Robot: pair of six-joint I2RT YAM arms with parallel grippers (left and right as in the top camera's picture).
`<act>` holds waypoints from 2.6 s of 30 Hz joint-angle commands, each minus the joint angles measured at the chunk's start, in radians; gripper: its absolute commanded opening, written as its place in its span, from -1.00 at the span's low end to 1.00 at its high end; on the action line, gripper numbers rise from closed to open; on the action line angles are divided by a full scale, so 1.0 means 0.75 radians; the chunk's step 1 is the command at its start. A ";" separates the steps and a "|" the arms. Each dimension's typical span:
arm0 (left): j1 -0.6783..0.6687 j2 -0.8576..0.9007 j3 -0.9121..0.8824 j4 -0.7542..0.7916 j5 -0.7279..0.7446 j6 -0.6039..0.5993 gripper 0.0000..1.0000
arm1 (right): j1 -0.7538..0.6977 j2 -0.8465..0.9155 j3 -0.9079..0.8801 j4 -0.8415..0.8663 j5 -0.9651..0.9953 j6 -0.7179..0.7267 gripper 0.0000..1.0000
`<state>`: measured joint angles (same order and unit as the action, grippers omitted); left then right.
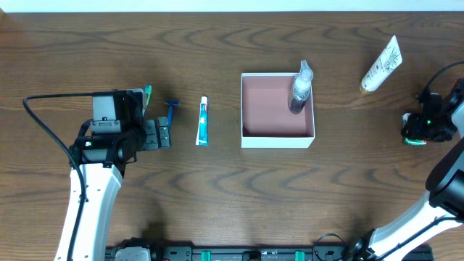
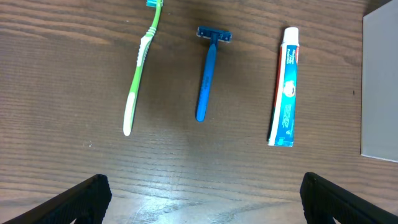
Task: Pack container
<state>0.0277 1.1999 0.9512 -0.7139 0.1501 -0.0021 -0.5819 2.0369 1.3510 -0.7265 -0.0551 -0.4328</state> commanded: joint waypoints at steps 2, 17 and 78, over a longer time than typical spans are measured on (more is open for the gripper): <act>-0.004 0.006 0.026 -0.001 -0.012 0.012 0.96 | 0.009 0.027 -0.018 0.001 0.004 0.054 -0.23; -0.004 0.006 0.026 -0.001 -0.012 0.012 0.96 | 0.009 -0.064 0.425 -0.381 -0.046 0.332 -0.32; -0.004 0.006 0.026 -0.001 -0.012 0.012 0.96 | 1.391 -0.017 0.883 -0.674 0.171 1.207 -0.35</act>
<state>0.0280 1.2003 0.9512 -0.7136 0.1497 -0.0021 0.4389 1.9903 2.0037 -1.2354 0.0376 0.4103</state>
